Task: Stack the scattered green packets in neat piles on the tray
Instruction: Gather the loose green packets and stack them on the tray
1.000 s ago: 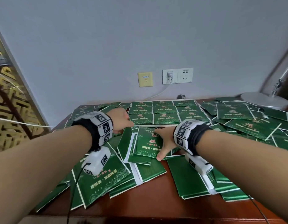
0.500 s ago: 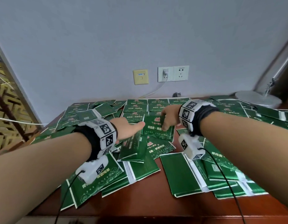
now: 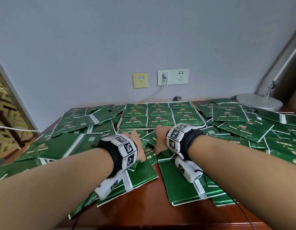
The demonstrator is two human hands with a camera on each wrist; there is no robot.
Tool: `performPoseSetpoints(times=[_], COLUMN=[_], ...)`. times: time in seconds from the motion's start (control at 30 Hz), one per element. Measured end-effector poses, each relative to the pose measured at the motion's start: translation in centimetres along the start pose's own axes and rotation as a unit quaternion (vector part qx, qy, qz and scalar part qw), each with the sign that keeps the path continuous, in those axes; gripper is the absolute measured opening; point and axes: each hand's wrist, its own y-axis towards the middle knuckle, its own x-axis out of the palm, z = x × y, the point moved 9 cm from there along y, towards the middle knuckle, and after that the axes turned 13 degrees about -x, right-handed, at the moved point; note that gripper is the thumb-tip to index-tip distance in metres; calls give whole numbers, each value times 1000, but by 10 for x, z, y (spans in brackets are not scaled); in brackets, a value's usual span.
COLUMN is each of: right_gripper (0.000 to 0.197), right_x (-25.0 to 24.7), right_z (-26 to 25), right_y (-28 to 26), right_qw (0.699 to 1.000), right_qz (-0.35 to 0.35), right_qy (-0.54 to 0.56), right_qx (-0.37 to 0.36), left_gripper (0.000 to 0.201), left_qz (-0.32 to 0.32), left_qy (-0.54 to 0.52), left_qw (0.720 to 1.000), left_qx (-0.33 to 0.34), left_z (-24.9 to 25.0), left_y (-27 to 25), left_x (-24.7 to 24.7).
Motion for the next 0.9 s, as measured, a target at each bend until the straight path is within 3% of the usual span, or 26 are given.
performPoseSetpoints(times=[0.23,0.37,0.5,0.7,0.9], right_gripper=[80,91,83,80,64], right_x=[-30,-48,-76,-122,-160], right_z=[17,31,61,127,199], right_y=[-6,-7,-14,-17,-7], right_qw=[997,993,985,978,961], right_qz=[58,90,141,177,246], right_qy=[53,81,98,86,84], right_qx=[6,9,20,70,95], left_gripper=[86,83,86,82,80], left_qz=[-3,24,62,91,100], left_qy=[-22,-46,-75,-103,-31], left_qw=[1000,998,992,976,966], left_qx=[11,39,76,166,236], left_z=[-12,-8,8,72,167], left_y=[6,5,13,32,71], left_x=[-30,-51,-73,-100,-133])
